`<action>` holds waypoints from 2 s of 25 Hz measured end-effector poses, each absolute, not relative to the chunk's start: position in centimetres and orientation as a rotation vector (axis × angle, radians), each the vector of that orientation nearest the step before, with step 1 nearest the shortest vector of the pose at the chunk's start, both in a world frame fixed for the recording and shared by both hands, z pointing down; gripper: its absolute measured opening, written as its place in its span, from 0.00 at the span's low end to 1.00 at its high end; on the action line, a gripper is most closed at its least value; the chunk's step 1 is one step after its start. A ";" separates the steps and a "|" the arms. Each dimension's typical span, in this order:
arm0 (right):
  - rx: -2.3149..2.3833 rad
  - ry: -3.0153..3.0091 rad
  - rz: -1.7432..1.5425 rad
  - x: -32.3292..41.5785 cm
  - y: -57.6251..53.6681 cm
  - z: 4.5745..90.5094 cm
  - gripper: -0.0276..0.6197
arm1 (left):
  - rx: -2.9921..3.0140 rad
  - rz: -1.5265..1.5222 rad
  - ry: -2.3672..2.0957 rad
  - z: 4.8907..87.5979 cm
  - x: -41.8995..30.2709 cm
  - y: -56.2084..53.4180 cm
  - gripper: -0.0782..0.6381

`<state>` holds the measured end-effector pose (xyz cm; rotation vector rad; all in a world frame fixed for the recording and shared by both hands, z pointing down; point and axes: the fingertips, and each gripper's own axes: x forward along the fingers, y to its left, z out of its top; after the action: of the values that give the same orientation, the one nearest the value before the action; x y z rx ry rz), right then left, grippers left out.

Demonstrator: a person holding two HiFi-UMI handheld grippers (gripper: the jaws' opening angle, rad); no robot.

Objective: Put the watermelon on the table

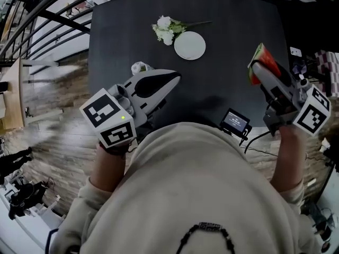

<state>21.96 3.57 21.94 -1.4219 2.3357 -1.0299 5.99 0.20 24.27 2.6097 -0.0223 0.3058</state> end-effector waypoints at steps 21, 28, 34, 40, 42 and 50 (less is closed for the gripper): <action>-1.411 2.552 -1.133 18.4 -1.4 24.7 0.35 | 2.520 0.259 -0.214 26.1 0.4 -1.3 0.11; -1.417 2.630 -1.171 17.3 -3.4 26.5 0.35 | 2.504 0.280 -0.246 27.0 -1.2 -1.7 0.11; -1.428 2.673 -1.198 16.9 -4.7 27.9 0.35 | 2.481 0.287 -0.262 28.0 -2.0 -1.9 0.11; -1.430 2.744 -1.207 16.4 -6.3 29.1 0.35 | 2.454 0.271 -0.284 28.7 -2.4 -2.3 0.11; -1.428 2.757 -1.232 16.5 -6.8 29.9 0.35 | 2.444 0.267 -0.295 29.1 -2.5 -2.5 0.11; -1.396 2.803 -1.312 16.0 -9.0 33.2 0.35 | 2.400 0.253 -0.355 29.9 -3.5 -3.2 0.11</action>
<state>15.97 -9.01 33.20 -1.3964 2.8026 -1.3116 -3.52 -3.23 29.91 2.3998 -0.3547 0.2530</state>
